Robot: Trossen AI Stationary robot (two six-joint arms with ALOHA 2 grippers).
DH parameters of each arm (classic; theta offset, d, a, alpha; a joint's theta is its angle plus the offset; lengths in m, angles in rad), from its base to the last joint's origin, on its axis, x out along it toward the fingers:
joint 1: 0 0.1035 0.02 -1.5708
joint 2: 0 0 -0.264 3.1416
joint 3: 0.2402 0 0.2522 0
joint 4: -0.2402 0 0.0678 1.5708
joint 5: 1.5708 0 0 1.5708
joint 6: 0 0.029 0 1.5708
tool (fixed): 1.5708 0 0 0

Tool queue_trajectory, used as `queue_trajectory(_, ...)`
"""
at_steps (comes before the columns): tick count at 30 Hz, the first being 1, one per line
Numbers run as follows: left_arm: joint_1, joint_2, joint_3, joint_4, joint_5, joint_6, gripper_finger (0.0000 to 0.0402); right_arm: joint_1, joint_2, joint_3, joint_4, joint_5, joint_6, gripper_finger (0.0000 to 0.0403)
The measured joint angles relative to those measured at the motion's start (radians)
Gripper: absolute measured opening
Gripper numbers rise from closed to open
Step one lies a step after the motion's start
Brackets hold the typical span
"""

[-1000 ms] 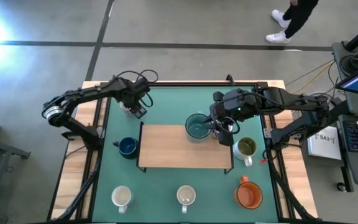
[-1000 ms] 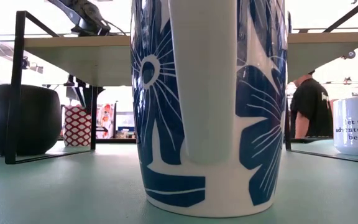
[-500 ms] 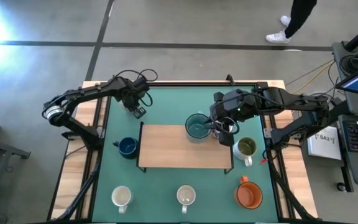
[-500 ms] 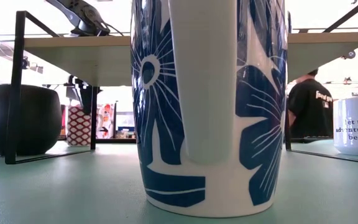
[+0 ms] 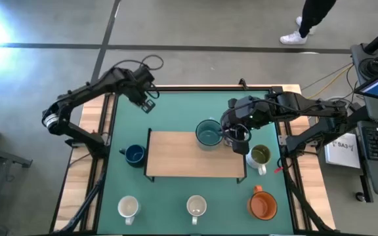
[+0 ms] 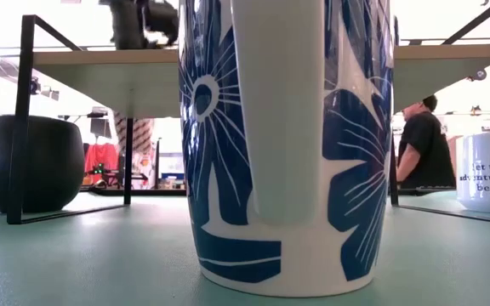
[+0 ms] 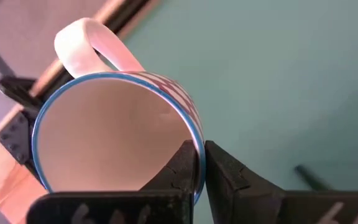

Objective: Place coffee mugs
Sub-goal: Put the red patterned mug on the shelf

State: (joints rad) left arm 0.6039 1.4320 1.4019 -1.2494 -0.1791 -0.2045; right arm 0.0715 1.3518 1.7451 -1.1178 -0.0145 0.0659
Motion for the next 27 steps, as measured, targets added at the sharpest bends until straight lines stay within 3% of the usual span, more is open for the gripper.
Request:
queue_trajectory(5, -0.104, 0.006, 0.199, -0.103, 0.042, -0.121, 0.0002, 0.000, 0.000, 0.000, -0.106, 0.015, 0.063, 0.0068)
queue_trajectory(13, -0.385, 0.006, 0.423, -0.174, 0.015, -0.382, 0.0001, 0.000, -0.002, 0.000, -0.187, 0.016, 0.092, 0.0068)
queue_trajectory(21, -0.627, 0.043, 0.472, -0.260, -0.074, -0.661, 0.0000, 0.000, -0.002, 0.000, -0.186, 0.016, 0.049, 0.0068)
queue_trajectory(27, -0.686, 0.132, 0.505, -0.325, -0.066, -0.732, 0.0000, 0.000, -0.002, 0.000, -0.186, 0.016, 0.041, 0.0068)
